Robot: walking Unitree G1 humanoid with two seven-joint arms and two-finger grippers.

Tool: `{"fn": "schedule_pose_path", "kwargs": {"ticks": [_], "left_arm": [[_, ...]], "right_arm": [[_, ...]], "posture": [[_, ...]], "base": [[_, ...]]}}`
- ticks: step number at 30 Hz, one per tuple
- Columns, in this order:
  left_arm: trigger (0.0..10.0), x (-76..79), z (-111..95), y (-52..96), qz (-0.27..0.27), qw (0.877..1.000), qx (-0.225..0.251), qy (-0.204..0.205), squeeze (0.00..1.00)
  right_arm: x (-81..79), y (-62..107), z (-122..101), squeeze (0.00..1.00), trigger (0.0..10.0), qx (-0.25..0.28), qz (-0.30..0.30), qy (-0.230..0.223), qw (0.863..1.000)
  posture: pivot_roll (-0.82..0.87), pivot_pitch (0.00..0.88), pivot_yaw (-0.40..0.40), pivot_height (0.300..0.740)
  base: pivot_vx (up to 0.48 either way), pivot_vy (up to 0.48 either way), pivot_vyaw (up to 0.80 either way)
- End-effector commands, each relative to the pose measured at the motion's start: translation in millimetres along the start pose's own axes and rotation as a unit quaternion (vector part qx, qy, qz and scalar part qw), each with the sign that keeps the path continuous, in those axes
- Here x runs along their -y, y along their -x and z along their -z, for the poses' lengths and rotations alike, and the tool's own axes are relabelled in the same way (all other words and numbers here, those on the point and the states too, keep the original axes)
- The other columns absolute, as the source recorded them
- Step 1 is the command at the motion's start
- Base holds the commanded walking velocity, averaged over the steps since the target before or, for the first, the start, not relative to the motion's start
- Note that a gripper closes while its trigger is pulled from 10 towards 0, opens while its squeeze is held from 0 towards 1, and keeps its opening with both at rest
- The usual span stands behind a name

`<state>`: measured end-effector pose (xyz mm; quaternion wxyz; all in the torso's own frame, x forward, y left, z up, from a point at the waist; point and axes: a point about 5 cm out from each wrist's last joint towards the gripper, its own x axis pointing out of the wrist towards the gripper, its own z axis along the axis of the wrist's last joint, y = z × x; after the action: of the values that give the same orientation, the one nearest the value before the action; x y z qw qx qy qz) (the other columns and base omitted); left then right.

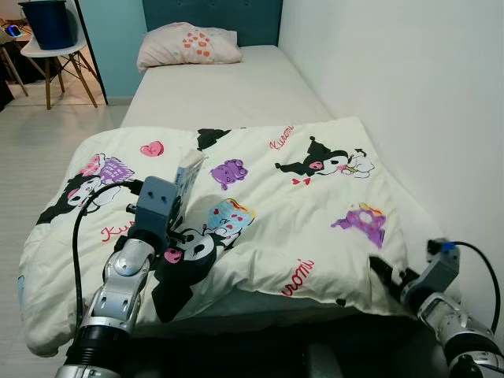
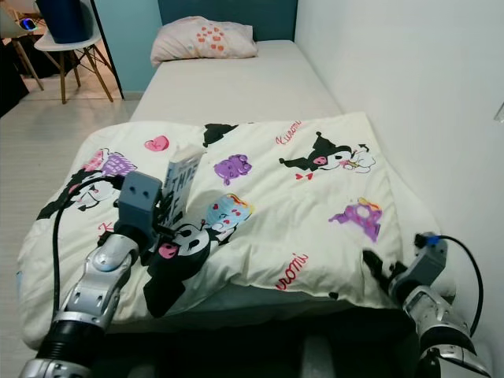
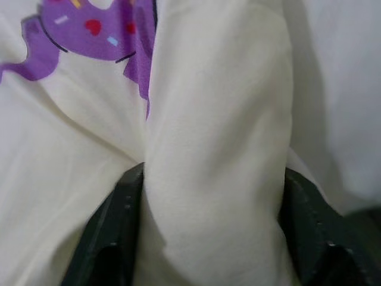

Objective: Clean up the room

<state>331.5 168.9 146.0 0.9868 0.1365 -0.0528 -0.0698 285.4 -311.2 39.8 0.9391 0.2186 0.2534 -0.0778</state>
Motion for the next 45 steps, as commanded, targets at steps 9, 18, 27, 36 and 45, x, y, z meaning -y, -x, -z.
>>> {"fn": "schedule_pose_path", "kwargs": {"ticks": [9, 18, 27, 36, 45], "left_arm": [[10.0, 0.4, -13.3, -6.1, -0.002, 0.999, 0.032, -0.004, 0.0], [10.0, -1.0, -14.3, -6.6, -0.004, 0.999, 0.034, -0.005, 0.0], [10.0, -1.5, -15.2, -6.6, -0.005, 0.999, 0.036, -0.007, 0.0], [10.0, -0.1, -14.6, -5.9, -0.004, 0.999, 0.035, -0.006, 0.0], [10.0, -1.5, -15.7, -6.0, -0.004, 0.999, 0.037, -0.009, 0.0]], "right_arm": [[4.1, 1.4, -3.6, 0.0, 0.0, 0.023, 0.018, -0.016, 0.999], [-5.6, -0.4, -38.5, 0.0, 0.0, 0.078, 0.022, 0.019, 0.997], [3.7, 6.8, -64.0, 0.0, 0.0, 0.072, 0.069, 0.106, 0.989], [36.9, 32.0, -101.6, 0.0, 0.0, 0.109, 0.202, 0.157, 0.96], [48.2, 44.8, -118.5, 0.0, 0.0, 0.112, 0.251, 0.186, 0.943]], "posture": [[-0.02, 0.0, -0.046, 0.522], [-0.02, 0.0, -0.041, 0.522], [-0.02, 0.0, -0.048, 0.522], [-0.02, 0.0, -0.045, 0.522], [-0.02, 0.0, -0.048, 0.522]], "base": [[0.0, 0.0, 0.0], [0.0, 0.0, 0.0], [0.0, 0.0, 0.0], [0.0, 0.0, 0.0], [0.0, 0.0, 0.0]]}}
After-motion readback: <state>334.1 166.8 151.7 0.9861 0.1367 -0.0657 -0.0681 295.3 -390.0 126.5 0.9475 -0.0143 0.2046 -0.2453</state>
